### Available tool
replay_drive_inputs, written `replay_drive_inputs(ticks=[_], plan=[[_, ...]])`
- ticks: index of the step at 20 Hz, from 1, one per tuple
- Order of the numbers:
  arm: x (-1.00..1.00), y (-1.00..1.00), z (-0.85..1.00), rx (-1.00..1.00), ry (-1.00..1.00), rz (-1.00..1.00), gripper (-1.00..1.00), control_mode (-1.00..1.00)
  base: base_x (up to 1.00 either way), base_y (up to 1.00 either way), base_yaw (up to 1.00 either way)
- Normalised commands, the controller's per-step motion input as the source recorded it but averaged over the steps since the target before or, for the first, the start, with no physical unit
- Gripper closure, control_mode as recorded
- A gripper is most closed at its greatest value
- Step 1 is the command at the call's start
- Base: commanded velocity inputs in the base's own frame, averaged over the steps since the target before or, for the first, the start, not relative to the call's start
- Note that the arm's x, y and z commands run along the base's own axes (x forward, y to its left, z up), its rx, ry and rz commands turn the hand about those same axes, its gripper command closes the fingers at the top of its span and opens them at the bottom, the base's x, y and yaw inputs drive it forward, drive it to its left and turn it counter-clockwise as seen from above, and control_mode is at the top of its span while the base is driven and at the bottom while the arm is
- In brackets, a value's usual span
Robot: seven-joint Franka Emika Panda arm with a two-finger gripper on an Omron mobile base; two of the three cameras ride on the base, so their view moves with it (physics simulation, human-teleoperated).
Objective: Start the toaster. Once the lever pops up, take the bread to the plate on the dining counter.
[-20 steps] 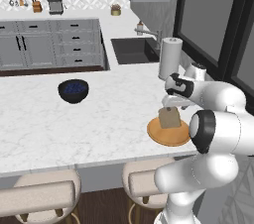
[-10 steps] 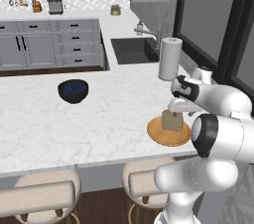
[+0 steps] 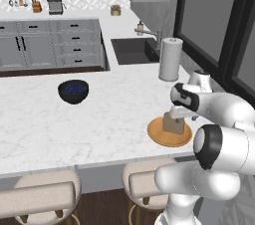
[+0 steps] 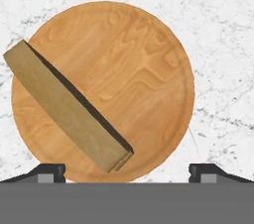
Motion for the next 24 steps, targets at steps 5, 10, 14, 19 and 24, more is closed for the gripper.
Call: replay_drive_inputs(ticks=[5,10,14,19,24], plan=[[-0.01,0.02,-0.16,-0.06,0.06,0.00,-1.00,-1.00,0.00,0.00,0.00],[0.01,0.00,-0.20,-0.01,0.00,0.00,-1.00,-1.00,0.00,0.00,0.00],[0.13,0.00,-0.33,-0.05,-0.02,0.00,-1.00,-1.00,0.00,0.00,0.00],[0.08,0.00,-0.29,-0.08,-0.07,0.00,-1.00,-1.00,0.00,0.00,0.00],[0.00,0.00,-0.26,-0.06,-0.04,0.00,-1.00,-1.00,0.00,0.00,0.00]])
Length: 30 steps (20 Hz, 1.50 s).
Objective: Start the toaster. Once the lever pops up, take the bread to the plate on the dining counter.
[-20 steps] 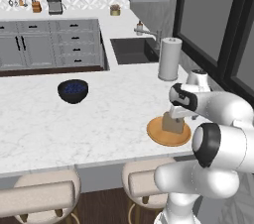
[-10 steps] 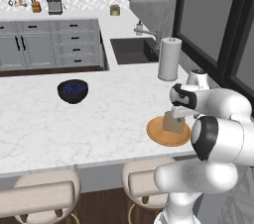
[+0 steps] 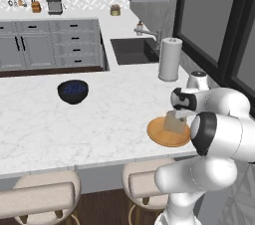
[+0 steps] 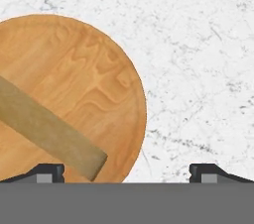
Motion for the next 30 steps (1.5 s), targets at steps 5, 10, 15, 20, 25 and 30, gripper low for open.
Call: replay_drive_inputs(ticks=[5,10,15,20,25,30], plan=[[0.00,0.00,-0.31,-0.02,-0.04,0.00,-1.00,-1.00,0.00,0.00,0.00],[-0.02,0.05,-0.44,-0.02,-0.01,0.00,-1.00,-1.00,0.00,0.00,0.00],[-0.13,0.10,-0.11,-0.01,-0.03,0.00,-1.00,-1.00,0.00,0.00,0.00],[-0.29,0.41,0.88,0.00,-0.03,0.00,-1.00,-1.00,0.00,0.00,0.00],[-0.05,0.79,1.00,0.00,0.00,0.00,-1.00,-1.00,0.00,0.00,0.00],[-0.25,0.99,1.00,0.00,-0.02,0.00,-1.00,-1.00,0.00,0.00,0.00]])
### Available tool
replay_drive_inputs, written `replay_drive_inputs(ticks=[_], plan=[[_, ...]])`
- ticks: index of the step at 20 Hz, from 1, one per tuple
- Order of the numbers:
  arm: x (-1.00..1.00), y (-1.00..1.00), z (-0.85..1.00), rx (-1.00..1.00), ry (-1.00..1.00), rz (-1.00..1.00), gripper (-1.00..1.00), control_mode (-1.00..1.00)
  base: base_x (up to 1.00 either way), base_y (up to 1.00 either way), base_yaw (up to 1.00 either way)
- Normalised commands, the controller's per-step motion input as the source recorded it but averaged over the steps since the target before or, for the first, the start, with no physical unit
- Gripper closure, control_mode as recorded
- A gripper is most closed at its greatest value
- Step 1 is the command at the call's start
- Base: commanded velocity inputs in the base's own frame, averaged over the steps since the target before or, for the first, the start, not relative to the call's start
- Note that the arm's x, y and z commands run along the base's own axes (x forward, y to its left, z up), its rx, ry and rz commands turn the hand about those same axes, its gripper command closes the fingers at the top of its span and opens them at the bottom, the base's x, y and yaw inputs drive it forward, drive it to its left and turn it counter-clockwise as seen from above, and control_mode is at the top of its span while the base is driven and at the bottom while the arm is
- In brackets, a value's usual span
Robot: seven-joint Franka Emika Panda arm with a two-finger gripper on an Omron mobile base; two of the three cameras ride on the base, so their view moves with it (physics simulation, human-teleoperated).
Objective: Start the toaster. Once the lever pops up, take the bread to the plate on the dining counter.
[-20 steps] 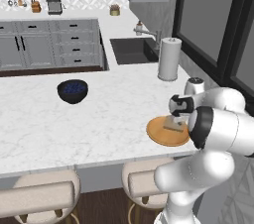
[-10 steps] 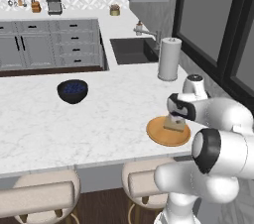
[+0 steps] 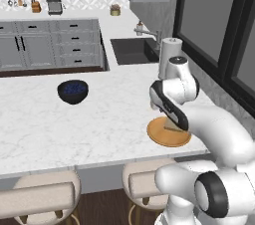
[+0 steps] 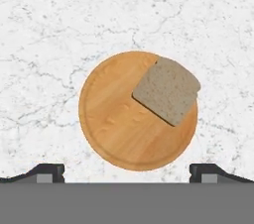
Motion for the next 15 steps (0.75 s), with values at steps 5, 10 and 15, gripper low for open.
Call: replay_drive_inputs(ticks=[5,10,15], plan=[[-0.76,0.91,0.80,-0.05,-0.18,0.00,-1.00,-1.00,0.00,0.00,0.00],[-0.56,0.96,0.66,-0.23,0.08,0.00,-1.00,-1.00,0.00,0.00,0.00],[-0.27,0.75,-0.25,-0.38,0.06,-0.01,-1.00,-1.00,0.00,0.00,0.00]])
